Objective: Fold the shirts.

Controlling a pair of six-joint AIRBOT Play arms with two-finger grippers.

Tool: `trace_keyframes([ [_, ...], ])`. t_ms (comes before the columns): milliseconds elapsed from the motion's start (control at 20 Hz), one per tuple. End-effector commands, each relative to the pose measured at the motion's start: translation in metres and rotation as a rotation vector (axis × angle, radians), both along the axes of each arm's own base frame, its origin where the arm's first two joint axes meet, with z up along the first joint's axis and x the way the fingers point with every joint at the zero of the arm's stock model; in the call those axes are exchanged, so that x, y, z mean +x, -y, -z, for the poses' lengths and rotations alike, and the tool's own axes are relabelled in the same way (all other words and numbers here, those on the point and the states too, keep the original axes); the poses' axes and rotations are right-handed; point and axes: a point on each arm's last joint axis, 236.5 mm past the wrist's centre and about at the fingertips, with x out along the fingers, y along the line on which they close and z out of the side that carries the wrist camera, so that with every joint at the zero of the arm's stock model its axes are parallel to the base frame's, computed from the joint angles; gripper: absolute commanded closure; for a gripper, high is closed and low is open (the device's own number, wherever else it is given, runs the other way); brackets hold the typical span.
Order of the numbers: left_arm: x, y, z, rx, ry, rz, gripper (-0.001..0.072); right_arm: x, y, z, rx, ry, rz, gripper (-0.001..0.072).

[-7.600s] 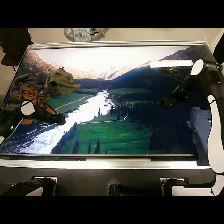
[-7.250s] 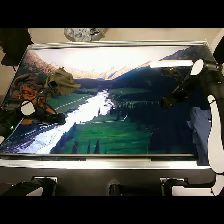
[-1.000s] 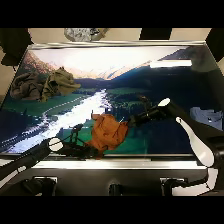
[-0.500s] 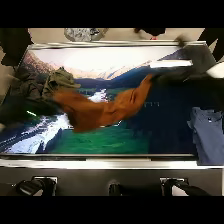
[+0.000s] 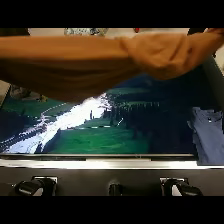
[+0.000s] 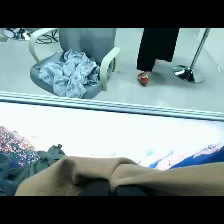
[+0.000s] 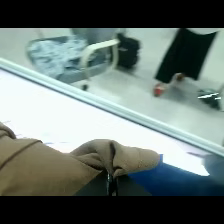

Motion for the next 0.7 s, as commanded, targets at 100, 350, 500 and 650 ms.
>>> trace_keyframes([
  [100, -0.022, -0.015, 0.002, 0.000, -0.034, -0.048, 0.0673, -0.058, 0.026, 0.017, -0.092, -0.100, 0.134, 0.0667],
  [350, 0.022, -0.007, 0.136, 0.085, -0.423, -0.052, 0.0673, -0.061, 0.018, 0.187, -0.067, -0.812, 0.011, 0.0667],
  [500, 0.060, 0.008, 0.256, 0.127, -0.640, -0.017, 0.0673, -0.039, 0.011, 0.295, -0.016, -1.037, -0.061, 0.0667],
  [650, 0.119, 0.027, 0.340, 0.103, -0.733, 0.015, 0.0673, 0.028, 0.024, 0.379, 0.049, -1.022, 0.002, 0.0667],
])
